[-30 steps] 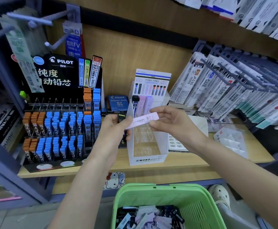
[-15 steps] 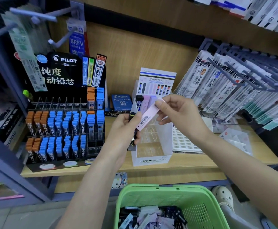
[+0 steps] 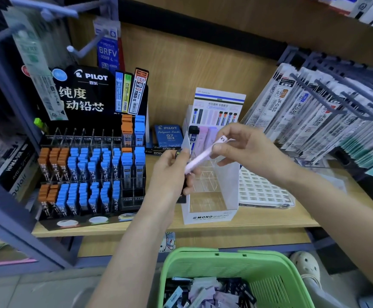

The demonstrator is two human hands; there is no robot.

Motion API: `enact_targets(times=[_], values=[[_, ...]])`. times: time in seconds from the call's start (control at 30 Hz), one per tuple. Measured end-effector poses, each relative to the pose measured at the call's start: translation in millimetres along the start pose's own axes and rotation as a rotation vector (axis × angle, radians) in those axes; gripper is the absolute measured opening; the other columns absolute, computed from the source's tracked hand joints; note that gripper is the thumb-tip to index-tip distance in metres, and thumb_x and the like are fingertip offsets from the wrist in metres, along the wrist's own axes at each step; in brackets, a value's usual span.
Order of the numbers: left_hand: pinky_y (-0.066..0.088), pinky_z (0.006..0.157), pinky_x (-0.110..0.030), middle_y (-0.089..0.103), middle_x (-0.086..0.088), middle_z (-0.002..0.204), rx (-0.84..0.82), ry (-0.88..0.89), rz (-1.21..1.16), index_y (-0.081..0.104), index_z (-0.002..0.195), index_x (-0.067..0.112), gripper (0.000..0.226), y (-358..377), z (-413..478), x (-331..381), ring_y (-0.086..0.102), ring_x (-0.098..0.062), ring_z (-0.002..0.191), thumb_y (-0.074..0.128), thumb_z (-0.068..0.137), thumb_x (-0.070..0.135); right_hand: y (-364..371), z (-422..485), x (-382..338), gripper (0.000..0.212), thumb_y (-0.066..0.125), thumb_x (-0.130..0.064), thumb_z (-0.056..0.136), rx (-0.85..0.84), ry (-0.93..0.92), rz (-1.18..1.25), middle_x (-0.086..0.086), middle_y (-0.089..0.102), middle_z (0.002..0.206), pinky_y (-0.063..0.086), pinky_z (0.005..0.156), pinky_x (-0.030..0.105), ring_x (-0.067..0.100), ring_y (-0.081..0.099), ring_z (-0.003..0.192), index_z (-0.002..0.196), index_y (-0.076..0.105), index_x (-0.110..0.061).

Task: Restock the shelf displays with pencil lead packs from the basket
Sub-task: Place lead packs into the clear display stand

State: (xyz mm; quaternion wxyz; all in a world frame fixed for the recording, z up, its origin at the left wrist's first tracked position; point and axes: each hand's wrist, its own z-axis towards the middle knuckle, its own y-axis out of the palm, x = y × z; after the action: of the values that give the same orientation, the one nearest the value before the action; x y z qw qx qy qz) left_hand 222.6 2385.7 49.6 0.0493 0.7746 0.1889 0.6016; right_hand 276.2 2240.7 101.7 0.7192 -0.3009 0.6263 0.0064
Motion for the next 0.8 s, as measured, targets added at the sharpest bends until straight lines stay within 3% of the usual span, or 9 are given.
enact_targets(times=[0.13, 0.27, 0.4, 0.5, 0.63, 0.8], values=[[0.032, 0.039, -0.020, 0.052, -0.003, 0.075, 0.074, -0.040, 0.011, 0.049, 0.086, 0.013, 0.015, 1, 4, -1, 0.040, -0.012, 0.048, 0.042, 0.098, 0.018, -6, 12, 11, 0.013, 0.067, -0.008, 0.082, 0.232, -0.049, -0.018, 0.000, 0.070, 0.070, 0.057, 0.060, 0.022, 0.010, 0.067, 0.064, 0.075, 0.057, -0.007], [0.036, 0.047, -0.025, 0.051, -0.001, 0.070, 0.084, -0.005, 0.052, 0.050, 0.085, 0.015, 0.018, 1, 3, -1, 0.043, -0.012, 0.049, 0.037, 0.099, 0.013, -14, 33, 26, 0.008, 0.070, -0.009, 0.082, 0.394, -0.082, -0.201, 0.011, 0.069, 0.079, 0.056, 0.069, 0.020, 0.010, 0.065, 0.069, 0.083, 0.063, -0.006], [0.040, 0.042, -0.017, 0.053, 0.001, 0.072, 0.071, 0.069, 0.108, 0.051, 0.091, 0.025, 0.020, 2, 0, 1, 0.044, -0.011, 0.050, 0.036, 0.102, 0.019, -13, 51, 38, 0.006, 0.065, -0.010, 0.086, 0.314, -0.121, -0.472, 0.010, 0.067, 0.082, 0.054, 0.079, 0.034, 0.022, 0.065, 0.077, 0.092, 0.066, -0.010], [0.041, 0.041, -0.015, 0.052, 0.001, 0.073, 0.064, 0.082, 0.127, 0.052, 0.095, 0.026, 0.019, 1, -1, 2, 0.042, -0.009, 0.048, 0.035, 0.102, 0.021, -8, 58, 45, 0.013, 0.060, -0.010, 0.089, 0.211, -0.193, -0.710, 0.003, 0.060, 0.084, 0.048, 0.081, 0.036, 0.019, 0.058, 0.078, 0.099, 0.068, -0.010], [0.038, 0.039, -0.015, 0.054, 0.001, 0.072, 0.072, 0.063, 0.122, 0.053, 0.103, 0.021, 0.016, 1, 0, 2, 0.042, -0.009, 0.046, 0.037, 0.102, 0.021, -7, 63, 43, 0.020, 0.060, -0.009, 0.089, 0.200, -0.212, -0.722, 0.007, 0.063, 0.097, 0.050, 0.083, 0.041, 0.023, 0.062, 0.081, 0.108, 0.068, -0.009], [0.035, 0.041, -0.020, 0.059, -0.001, 0.070, 0.093, -0.034, 0.052, 0.044, 0.090, 0.018, 0.014, 2, 1, 3, 0.043, -0.013, 0.047, 0.036, 0.100, 0.012, -7, 61, 40, 0.019, 0.067, -0.012, 0.085, 0.228, -0.181, -0.599, -0.002, 0.055, 0.089, 0.053, 0.078, 0.036, 0.018, 0.062, 0.073, 0.098, 0.054, -0.015]])
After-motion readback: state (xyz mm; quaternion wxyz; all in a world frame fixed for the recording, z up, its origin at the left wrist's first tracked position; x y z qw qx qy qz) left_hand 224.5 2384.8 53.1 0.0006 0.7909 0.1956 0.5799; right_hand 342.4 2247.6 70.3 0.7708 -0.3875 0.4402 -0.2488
